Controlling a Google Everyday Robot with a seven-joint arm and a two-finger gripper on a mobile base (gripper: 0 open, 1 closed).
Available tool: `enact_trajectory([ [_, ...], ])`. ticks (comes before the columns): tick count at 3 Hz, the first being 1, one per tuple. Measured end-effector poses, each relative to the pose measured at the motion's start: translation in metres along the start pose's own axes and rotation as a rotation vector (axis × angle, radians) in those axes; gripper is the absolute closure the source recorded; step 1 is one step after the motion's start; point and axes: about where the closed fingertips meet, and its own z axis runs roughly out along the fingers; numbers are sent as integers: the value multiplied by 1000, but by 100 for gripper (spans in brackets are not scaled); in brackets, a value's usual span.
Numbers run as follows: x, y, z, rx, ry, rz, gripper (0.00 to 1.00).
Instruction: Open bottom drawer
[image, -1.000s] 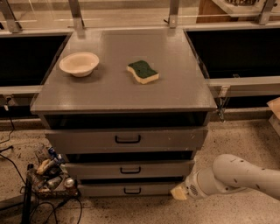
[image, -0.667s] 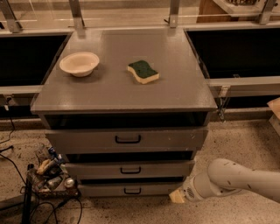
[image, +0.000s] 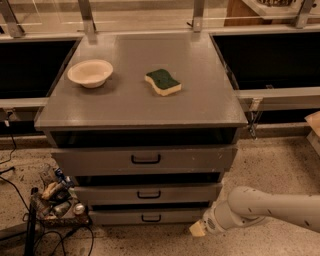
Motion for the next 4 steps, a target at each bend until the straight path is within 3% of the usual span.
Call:
enact_trajectory([
  [1, 4, -3, 12, 34, -15, 48, 100],
  [2, 1, -15, 21, 78, -85, 113, 100],
  [4, -6, -27, 37, 94, -146, 187, 100],
])
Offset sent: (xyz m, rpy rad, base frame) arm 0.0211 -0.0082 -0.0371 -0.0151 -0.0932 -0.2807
